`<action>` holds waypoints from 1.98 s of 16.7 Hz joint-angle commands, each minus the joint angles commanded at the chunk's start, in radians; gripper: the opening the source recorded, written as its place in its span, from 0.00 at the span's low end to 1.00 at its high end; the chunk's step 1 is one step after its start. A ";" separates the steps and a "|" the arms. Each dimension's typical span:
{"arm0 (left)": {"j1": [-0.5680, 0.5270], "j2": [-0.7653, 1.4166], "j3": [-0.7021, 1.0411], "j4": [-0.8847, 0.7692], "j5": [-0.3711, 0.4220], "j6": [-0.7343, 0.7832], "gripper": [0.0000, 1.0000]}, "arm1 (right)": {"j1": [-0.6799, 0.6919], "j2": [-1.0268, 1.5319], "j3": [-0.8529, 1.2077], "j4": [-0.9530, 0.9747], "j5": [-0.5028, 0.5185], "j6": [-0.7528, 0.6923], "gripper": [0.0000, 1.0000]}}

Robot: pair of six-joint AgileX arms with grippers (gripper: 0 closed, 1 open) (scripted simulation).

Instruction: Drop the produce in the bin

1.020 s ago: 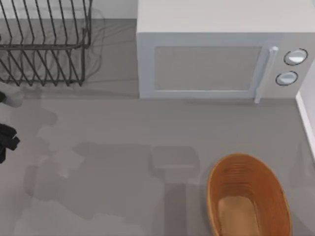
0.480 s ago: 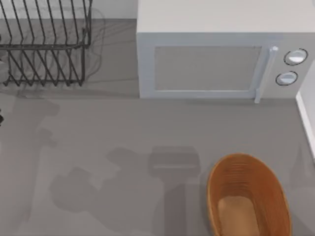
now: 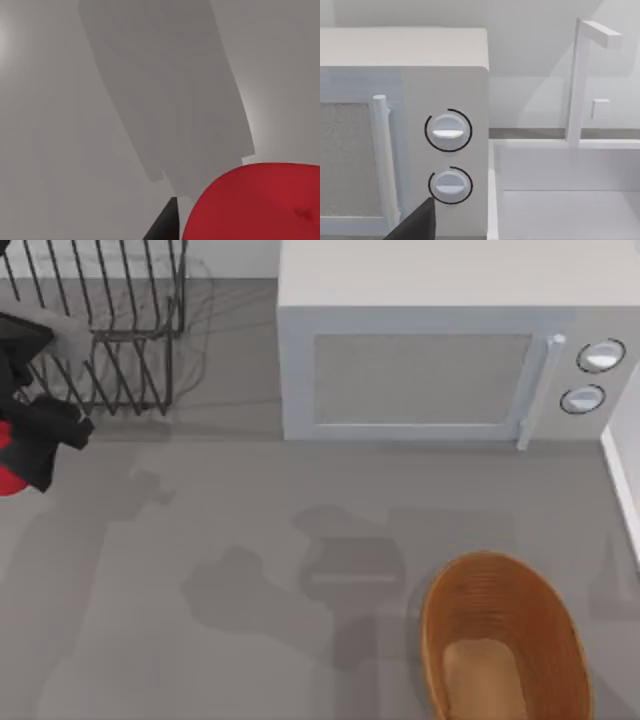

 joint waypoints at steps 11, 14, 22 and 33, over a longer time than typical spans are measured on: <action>-0.712 0.491 0.691 -0.242 -0.007 -1.015 0.00 | 0.000 0.000 0.000 0.000 0.000 0.000 1.00; -0.882 0.584 0.843 -0.279 -0.011 -1.254 0.00 | 0.000 0.000 0.000 0.000 0.000 0.000 1.00; -1.043 0.661 0.980 -0.304 -0.020 -1.447 0.00 | 0.000 0.000 0.000 0.000 0.000 0.000 1.00; -1.039 0.593 0.651 -0.052 -0.020 -1.441 0.00 | 0.000 0.000 0.000 0.000 0.000 0.000 1.00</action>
